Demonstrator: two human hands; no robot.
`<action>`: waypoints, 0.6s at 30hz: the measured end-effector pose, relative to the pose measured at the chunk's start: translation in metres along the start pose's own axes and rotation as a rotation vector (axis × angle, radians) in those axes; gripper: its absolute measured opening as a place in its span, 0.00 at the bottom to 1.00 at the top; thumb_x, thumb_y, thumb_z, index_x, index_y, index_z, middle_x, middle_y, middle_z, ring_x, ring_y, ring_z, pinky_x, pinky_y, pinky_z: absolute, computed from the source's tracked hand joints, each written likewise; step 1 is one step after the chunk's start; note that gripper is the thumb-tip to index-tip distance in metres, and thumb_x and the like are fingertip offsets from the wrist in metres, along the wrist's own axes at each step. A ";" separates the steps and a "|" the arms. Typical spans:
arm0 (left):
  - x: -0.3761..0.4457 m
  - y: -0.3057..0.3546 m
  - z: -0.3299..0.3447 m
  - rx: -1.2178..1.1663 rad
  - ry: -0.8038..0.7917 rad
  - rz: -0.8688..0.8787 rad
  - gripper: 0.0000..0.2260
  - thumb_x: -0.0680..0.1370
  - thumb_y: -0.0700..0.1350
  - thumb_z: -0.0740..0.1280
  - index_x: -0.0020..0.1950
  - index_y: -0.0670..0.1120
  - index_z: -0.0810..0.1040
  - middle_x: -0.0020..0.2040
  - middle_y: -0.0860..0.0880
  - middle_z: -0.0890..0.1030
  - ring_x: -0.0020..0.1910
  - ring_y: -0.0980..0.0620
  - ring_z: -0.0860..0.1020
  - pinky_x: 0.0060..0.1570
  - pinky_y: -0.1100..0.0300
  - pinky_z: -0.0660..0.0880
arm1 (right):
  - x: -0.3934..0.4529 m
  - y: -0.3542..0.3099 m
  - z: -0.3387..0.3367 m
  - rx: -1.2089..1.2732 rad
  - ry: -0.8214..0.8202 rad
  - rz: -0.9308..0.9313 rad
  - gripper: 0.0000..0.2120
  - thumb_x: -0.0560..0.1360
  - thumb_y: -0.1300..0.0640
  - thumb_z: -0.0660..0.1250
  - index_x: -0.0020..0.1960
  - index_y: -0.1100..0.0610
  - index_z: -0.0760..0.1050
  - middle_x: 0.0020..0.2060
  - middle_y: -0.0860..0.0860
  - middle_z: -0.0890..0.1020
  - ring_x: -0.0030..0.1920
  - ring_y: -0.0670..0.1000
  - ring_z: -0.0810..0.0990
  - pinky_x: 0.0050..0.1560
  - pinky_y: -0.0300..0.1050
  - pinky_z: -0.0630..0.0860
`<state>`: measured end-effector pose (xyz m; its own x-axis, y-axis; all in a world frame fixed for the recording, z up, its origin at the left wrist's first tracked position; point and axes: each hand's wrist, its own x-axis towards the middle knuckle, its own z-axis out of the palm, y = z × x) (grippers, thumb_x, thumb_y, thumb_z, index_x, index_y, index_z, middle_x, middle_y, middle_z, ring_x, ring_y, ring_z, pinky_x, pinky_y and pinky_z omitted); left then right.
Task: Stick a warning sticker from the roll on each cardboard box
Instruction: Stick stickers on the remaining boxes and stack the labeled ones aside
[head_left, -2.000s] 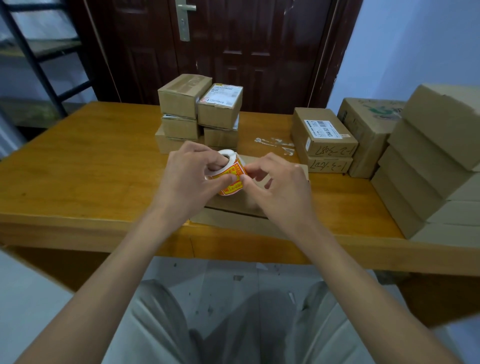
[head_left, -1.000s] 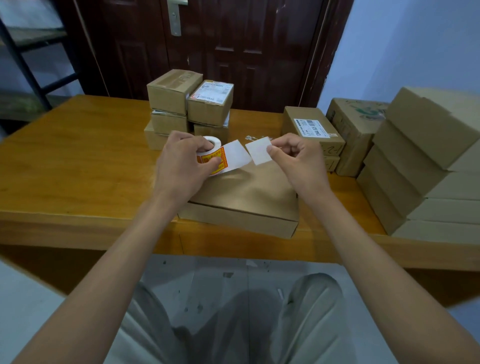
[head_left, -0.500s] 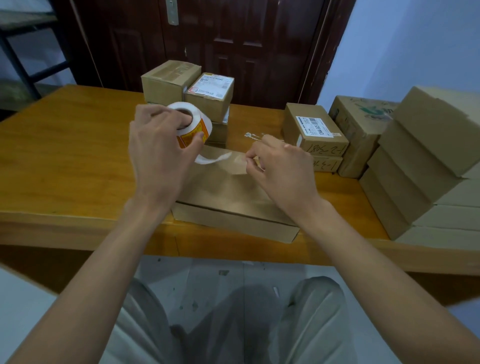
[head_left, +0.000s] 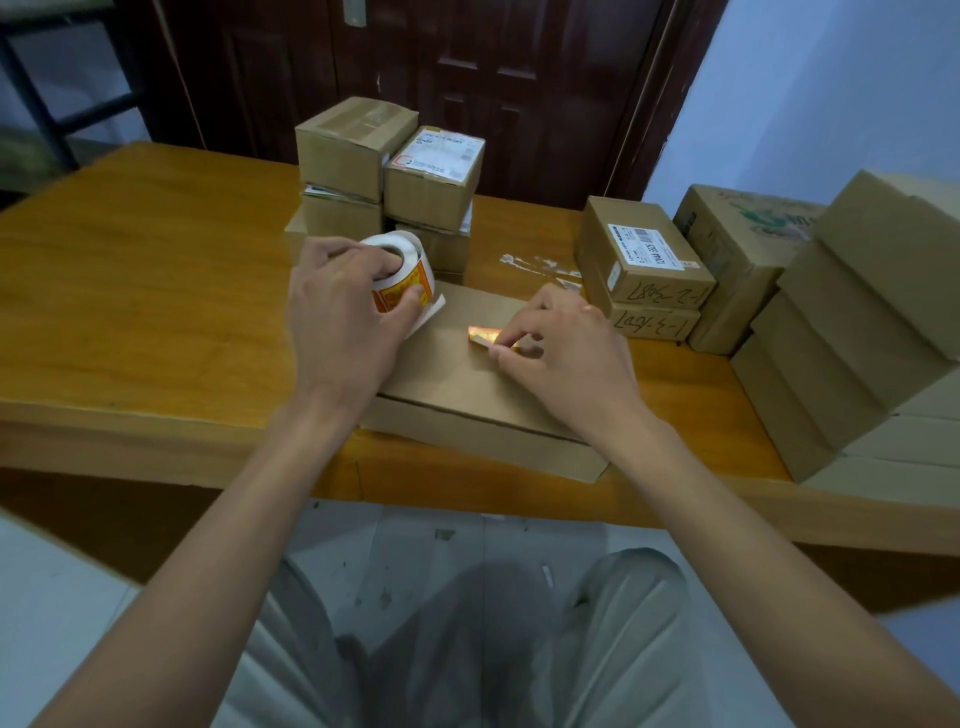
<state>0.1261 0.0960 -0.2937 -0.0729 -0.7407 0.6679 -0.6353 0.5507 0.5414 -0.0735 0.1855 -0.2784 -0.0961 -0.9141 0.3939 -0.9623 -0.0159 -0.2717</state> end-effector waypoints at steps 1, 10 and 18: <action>0.000 0.000 0.000 -0.003 -0.002 0.000 0.13 0.74 0.48 0.77 0.56 0.43 0.85 0.52 0.45 0.84 0.60 0.43 0.77 0.51 0.41 0.79 | 0.000 0.001 0.001 0.008 -0.011 -0.001 0.08 0.79 0.42 0.72 0.53 0.43 0.86 0.51 0.42 0.80 0.53 0.44 0.77 0.46 0.46 0.82; -0.002 0.000 0.004 0.026 -0.013 0.012 0.14 0.76 0.48 0.76 0.58 0.42 0.84 0.55 0.44 0.84 0.61 0.42 0.76 0.52 0.40 0.79 | 0.004 0.001 0.003 0.043 0.073 -0.020 0.09 0.80 0.45 0.72 0.52 0.47 0.88 0.45 0.42 0.84 0.46 0.43 0.80 0.43 0.41 0.80; -0.001 0.000 0.005 0.034 -0.005 0.024 0.14 0.75 0.48 0.76 0.57 0.42 0.84 0.54 0.44 0.84 0.60 0.42 0.77 0.51 0.40 0.79 | 0.008 0.007 0.004 0.023 -0.029 -0.090 0.10 0.80 0.43 0.71 0.54 0.46 0.87 0.49 0.41 0.83 0.50 0.42 0.80 0.47 0.48 0.82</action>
<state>0.1227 0.0953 -0.2969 -0.0918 -0.7296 0.6776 -0.6594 0.5545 0.5077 -0.0801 0.1771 -0.2805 -0.0023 -0.9198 0.3924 -0.9605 -0.1072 -0.2568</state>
